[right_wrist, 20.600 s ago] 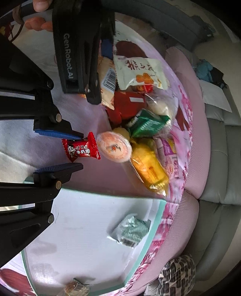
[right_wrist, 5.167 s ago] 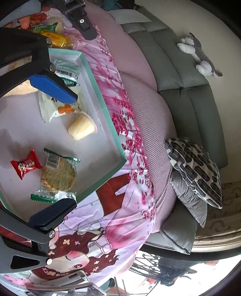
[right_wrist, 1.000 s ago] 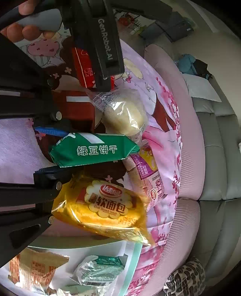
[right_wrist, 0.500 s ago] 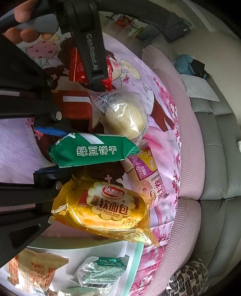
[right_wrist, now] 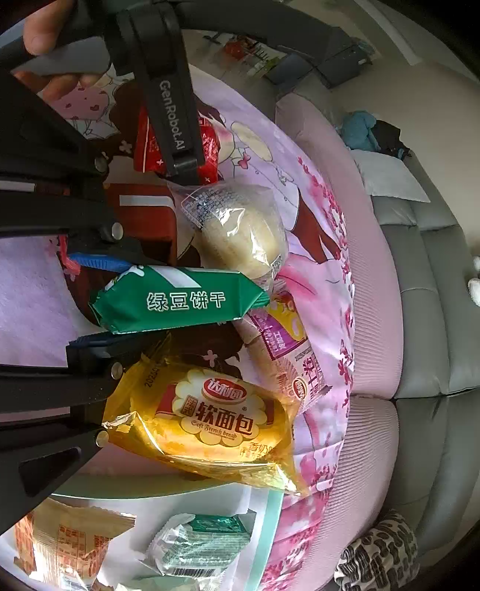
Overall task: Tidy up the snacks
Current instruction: 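Grasp the green bean-biscuit pack with the right tool while the left tool grasps the red packet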
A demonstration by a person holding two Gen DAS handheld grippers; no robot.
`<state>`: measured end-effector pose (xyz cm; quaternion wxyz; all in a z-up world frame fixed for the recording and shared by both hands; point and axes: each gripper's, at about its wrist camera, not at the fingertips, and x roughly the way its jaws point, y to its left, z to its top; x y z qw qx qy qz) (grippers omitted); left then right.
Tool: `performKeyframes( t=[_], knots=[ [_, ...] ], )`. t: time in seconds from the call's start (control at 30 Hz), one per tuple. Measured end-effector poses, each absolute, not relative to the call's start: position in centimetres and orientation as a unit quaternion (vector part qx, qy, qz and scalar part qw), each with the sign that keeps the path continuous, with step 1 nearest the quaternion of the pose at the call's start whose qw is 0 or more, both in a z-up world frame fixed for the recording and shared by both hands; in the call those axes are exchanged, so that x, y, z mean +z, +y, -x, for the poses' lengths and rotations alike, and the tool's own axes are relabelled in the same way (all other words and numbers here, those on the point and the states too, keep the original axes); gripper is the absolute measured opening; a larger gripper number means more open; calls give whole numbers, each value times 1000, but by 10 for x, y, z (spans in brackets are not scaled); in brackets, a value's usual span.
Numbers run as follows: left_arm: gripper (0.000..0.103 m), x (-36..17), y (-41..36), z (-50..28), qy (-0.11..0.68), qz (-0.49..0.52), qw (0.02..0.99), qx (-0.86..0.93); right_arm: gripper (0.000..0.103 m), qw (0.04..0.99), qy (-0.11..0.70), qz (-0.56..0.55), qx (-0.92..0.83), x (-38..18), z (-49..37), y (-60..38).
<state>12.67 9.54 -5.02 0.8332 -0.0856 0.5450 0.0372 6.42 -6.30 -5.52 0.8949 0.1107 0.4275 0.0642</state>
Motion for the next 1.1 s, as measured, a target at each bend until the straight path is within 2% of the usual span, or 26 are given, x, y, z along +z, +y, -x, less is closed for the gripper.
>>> performKeyframes(
  t=[0.33, 0.8, 1.1],
  knots=[
    [55, -16, 99, -115, 505, 107, 857, 17, 27, 909, 398, -102, 71, -26, -53, -61],
    [55, 25, 90, -102, 458, 109, 882, -11, 27, 928, 355, -92, 64, 10, -35, -68],
    [55, 32, 82, -98, 450, 102, 887, -21, 27, 925, 364, -98, 46, 8, -33, -81]
  ],
)
